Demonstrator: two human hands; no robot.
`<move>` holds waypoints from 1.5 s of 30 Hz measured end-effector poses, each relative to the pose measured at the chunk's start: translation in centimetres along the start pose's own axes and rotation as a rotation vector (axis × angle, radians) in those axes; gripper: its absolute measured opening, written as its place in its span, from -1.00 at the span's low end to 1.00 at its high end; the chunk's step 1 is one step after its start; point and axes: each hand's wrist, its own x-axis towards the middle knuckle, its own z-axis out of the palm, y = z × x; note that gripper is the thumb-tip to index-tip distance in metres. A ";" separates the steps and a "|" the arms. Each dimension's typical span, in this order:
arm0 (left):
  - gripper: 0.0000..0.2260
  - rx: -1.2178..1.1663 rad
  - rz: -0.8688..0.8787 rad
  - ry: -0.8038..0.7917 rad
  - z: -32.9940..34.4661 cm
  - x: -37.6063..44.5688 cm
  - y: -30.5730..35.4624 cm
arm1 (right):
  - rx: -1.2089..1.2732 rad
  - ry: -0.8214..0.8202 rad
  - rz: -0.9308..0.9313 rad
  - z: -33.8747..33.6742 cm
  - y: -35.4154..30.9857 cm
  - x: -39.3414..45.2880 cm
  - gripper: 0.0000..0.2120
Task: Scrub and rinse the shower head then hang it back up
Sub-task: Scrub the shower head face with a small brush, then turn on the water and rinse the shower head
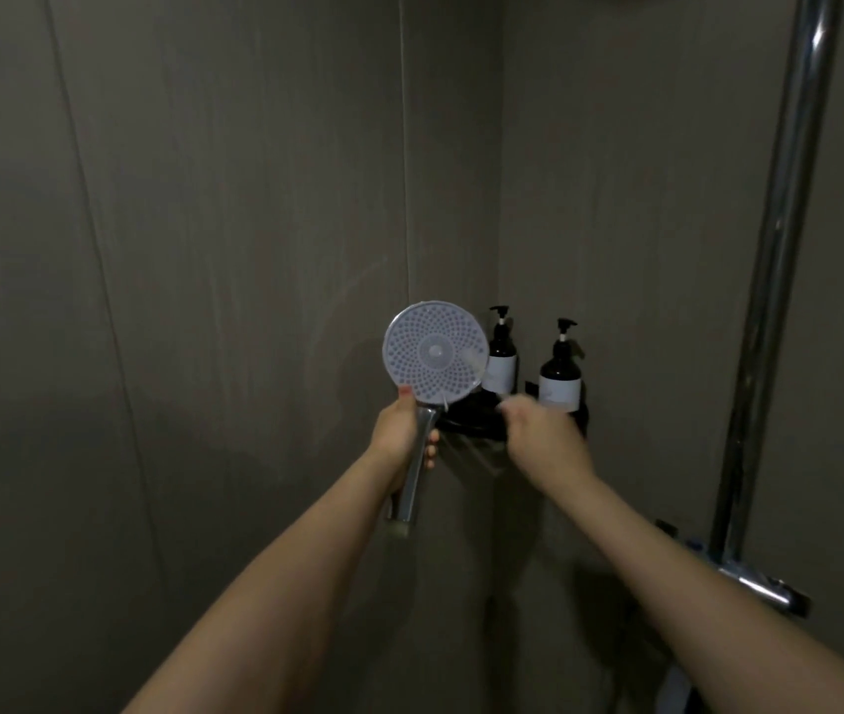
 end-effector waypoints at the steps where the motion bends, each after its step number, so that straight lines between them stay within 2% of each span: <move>1: -0.53 0.000 -0.009 -0.005 0.2 0.1 -0.2 | -0.069 -0.084 -0.088 0.6 -0.3 -0.7 -0.77; 2: -0.54 0.001 -0.018 -0.013 0.4 0.0 -0.3 | -0.140 -0.114 -0.078 0.9 0.1 -0.9 -0.77; 3: -0.54 0.006 -0.023 -0.026 0.6 -0.1 -0.5 | -0.154 -0.077 0.001 0.7 1.0 -0.7 -0.76; 5: -0.53 0.042 -0.012 -0.046 0.9 0.0 -0.8 | -0.066 0.059 0.206 -0.8 3.0 -0.2 -0.72; 6: -0.52 0.065 -0.006 -0.044 0.9 0.0 -1.0 | -0.034 0.104 0.244 -1.2 3.5 -0.2 -0.71; 8: -0.50 0.084 -0.017 -0.036 1.3 0.1 -1.3 | -0.008 0.117 0.146 -1.3 3.0 -0.8 -0.72; 10: -0.47 0.067 -0.038 -0.041 1.8 0.3 -1.7 | -0.036 0.004 0.027 0.0 2.0 -1.7 -0.76; 11: -0.46 0.054 -0.047 -0.046 2.1 0.3 -2.0 | -0.057 -0.014 0.044 0.4 2.3 -2.0 -0.76; 14: -0.45 0.007 -0.080 -0.070 2.9 0.2 -2.6 | 0.066 0.114 0.386 -0.5 4.7 -1.8 -0.71; 16: -0.49 -0.035 -0.088 -0.088 3.4 0.2 -3.1 | 0.136 0.184 0.458 -0.4 5.4 -2.0 -0.73; 18: -0.55 -0.055 -0.077 -0.093 4.3 0.0 -3.4 | 0.176 0.139 0.368 0.3 4.1 -2.7 -0.78; 21: -0.57 -0.113 -0.013 -0.116 6.3 -0.4 -4.3 | 0.228 0.084 0.202 1.8 2.4 -4.2 -0.68; 23: -0.69 -0.184 0.003 -0.142 7.6 -0.7 -5.1 | 0.284 0.125 0.184 2.4 2.1 -5.3 -0.70; 25: -0.90 -0.233 -0.017 -0.127 8.6 -0.8 -6.0 | 0.343 0.133 0.223 2.8 2.5 -6.4 -0.75; 26: -0.93 -0.223 -0.025 -0.108 8.8 -0.7 -6.5 | 0.363 0.127 0.244 3.0 2.9 -6.9 -0.76; 31: -0.90 -0.181 -0.050 -0.064 9.5 -0.5 -8.7 | 0.332 0.144 0.277 3.6 5.3 -8.5 -0.81; 37: -0.78 -0.142 -0.092 -0.056 10.4 -0.4 -10.6 | 0.383 0.085 0.276 4.7 8.5 -9.9 -0.89; 39: -0.74 -0.101 -0.108 -0.057 10.6 -0.3 -11.1 | 0.404 0.131 0.466 5.0 10.6 -10.7 -0.82; 42: -0.72 -0.084 -0.109 -0.053 10.8 -0.2 -11.1 | 0.349 0.342 0.910 4.3 14.5 -12.0 -0.70; 45: -0.72 -0.072 -0.083 -0.076 11.0 0.1 -10.7 | 0.203 0.511 1.019 2.8 17.3 -13.1 -0.70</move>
